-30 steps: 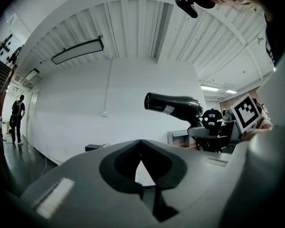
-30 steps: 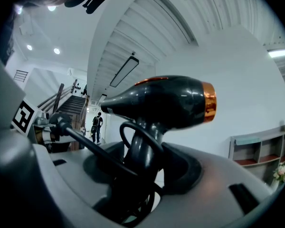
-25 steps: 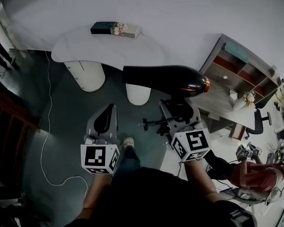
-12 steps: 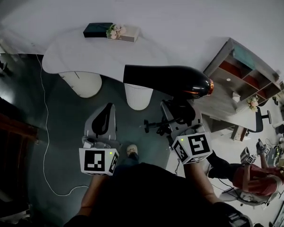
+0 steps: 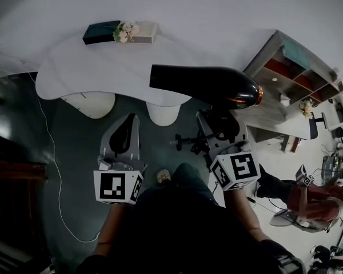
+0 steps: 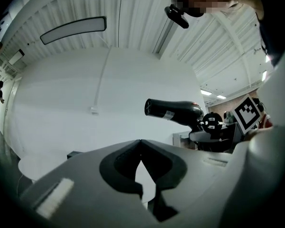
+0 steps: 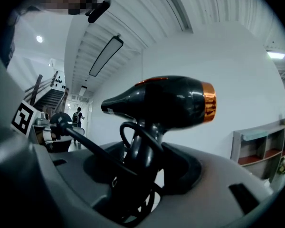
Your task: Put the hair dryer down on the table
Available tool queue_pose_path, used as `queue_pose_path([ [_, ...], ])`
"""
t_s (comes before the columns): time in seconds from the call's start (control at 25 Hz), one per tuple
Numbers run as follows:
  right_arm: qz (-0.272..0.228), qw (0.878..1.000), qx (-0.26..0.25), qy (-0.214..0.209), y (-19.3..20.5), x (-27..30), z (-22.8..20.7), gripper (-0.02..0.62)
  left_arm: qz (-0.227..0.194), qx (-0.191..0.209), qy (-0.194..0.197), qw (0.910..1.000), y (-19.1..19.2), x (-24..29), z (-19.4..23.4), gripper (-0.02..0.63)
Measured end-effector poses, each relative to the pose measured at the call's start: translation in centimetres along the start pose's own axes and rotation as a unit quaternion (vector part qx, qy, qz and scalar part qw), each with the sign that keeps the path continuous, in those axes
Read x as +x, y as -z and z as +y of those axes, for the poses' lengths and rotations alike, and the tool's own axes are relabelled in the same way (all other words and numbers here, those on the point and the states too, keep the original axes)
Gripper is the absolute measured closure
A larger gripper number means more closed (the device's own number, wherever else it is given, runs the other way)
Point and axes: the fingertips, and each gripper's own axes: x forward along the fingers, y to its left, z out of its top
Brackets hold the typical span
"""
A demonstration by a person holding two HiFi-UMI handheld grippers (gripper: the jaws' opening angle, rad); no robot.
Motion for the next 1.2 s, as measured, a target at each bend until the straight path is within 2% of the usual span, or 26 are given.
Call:
queue_pose_path([
  [0.2, 0.008, 1.000, 0.010, 0.009, 0.4, 2.9, -1.7, 0.347, 0.015, -0.015, 0.009, 0.9997, 1.2, 3.0, 1.1, 0.594],
  [0.4, 0.005, 1.000, 0.001, -0.012, 0.5, 6.9, -2.7, 0.347, 0.016, -0.020, -0.006, 0.9997, 1.9, 5.8, 2.9, 0.594],
  [0.76, -0.005, 0.996, -0.015, -0.085, -0.6, 17.8, -6.3, 0.347, -0.007, -0.020, -0.060, 0.9980, 0.8, 14.2, 7.0, 0.594],
  [1.2, 0.004, 0.984, -0.018, -0.176, -0.9, 29.8, -12.2, 0.347, -0.006, -0.024, -0.143, 0.9895, 0.8, 24.5, 9.9, 0.594],
])
